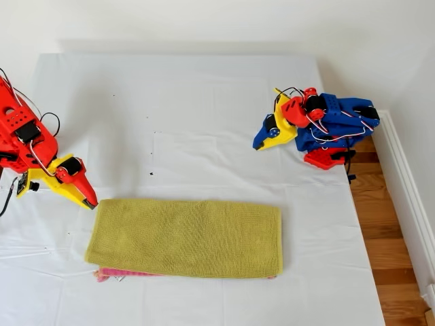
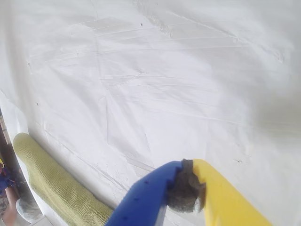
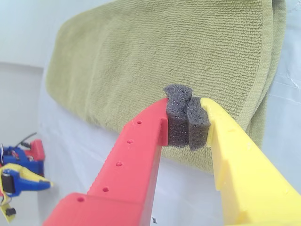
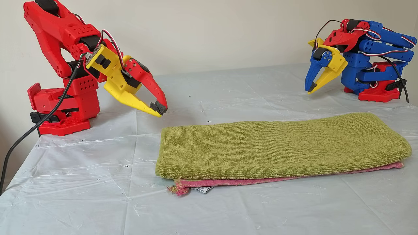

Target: Fold the towel.

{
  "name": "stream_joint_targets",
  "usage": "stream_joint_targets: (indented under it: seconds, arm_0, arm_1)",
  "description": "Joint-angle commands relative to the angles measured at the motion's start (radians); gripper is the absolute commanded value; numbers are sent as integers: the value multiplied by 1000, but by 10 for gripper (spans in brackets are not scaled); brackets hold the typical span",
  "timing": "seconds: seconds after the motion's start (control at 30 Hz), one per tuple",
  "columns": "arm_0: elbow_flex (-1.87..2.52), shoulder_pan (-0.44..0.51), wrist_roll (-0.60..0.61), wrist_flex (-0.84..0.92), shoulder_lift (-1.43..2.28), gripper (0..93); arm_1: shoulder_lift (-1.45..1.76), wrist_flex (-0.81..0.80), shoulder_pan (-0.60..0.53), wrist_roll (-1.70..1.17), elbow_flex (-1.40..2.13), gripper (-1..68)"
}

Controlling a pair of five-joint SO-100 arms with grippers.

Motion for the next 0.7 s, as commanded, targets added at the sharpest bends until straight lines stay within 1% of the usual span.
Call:
stream_joint_targets:
  seconds: [0.0, 0.1, 0.17, 0.3, 0.5, 0.67]
  arm_0:
    - [-75, -2, 21, -5, 3, 14]
    - [-98, 0, 57, 37, 12, 14]
    - [-106, 14, 84, 132, 78, 14]
    - [-100, 72, 259, 196, 186, 14]
    - [-209, 130, 287, 253, 97, 14]
    - [-410, 181, 296, 364, -69, 14]
  arm_1:
    - [83, 2, 8, -5, 3, 1]
    - [83, 2, 8, -5, 3, 1]
    - [83, 2, 8, -5, 3, 1]
    - [83, 2, 8, -5, 3, 1]
    - [83, 2, 8, -5, 3, 1]
    - [83, 2, 8, -5, 3, 1]
